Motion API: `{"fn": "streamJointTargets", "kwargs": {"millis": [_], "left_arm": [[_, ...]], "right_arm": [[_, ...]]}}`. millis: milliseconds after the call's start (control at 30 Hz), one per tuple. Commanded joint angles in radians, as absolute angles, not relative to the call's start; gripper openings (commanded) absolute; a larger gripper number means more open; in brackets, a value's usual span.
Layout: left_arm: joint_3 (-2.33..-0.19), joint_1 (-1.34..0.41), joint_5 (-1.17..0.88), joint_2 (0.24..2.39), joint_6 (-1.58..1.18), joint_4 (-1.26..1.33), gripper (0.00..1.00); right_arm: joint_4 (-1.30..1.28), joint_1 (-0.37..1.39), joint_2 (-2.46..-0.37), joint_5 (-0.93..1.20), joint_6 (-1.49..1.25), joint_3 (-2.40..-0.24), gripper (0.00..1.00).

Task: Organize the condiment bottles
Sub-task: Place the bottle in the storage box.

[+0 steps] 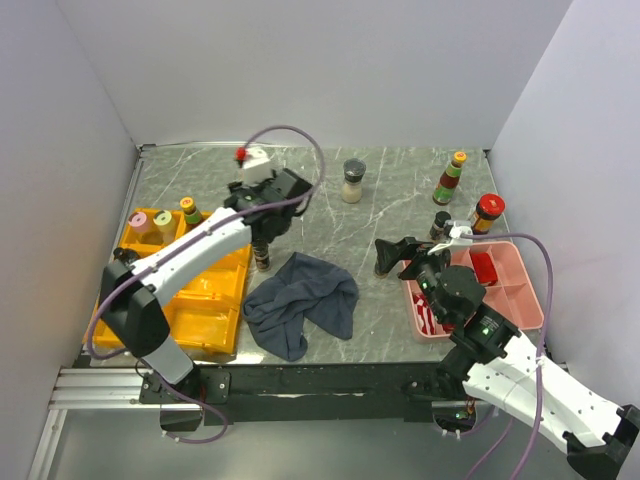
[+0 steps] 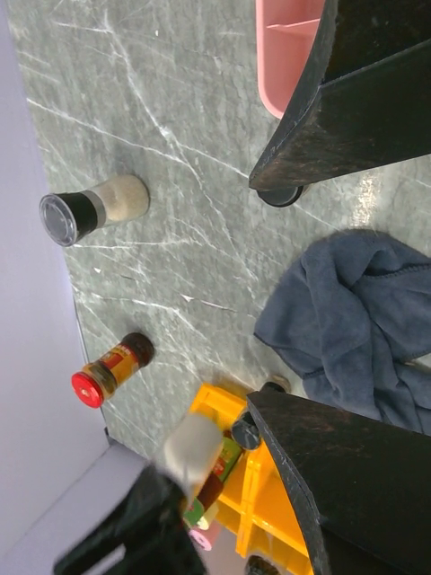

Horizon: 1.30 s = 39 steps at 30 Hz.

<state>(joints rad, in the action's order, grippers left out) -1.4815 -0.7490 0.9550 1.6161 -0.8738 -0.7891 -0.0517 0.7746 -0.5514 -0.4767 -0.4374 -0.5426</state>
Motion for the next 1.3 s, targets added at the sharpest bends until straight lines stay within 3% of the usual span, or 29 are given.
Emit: {"fn": "streamJointTargets", "kwargs": {"millis": [0,400,767,1267], "left_arm": [[-1.467,-0.678,1.094,1.522,-1.063,-0.937,0.01],[-1.178,-0.425,1.108,1.273,-1.360,-1.011,0.01],[-1.216,-0.269,1.180,1.362,-1.578,-1.178,0.01],[-1.163,-0.137,1.146,1.347,-1.456,-0.994,0.01]], "right_arm": [[-0.008,0.772,-0.563,-0.471,-0.437,-0.561,1.00],[-0.003,0.772,-0.568,-0.446,-0.443,-0.560,1.00],[-0.003,0.772,-0.571,-0.437,-0.442,-0.566,1.00],[-0.005,0.773,-0.591,-0.459,-0.431,-0.575,1.00]]}}
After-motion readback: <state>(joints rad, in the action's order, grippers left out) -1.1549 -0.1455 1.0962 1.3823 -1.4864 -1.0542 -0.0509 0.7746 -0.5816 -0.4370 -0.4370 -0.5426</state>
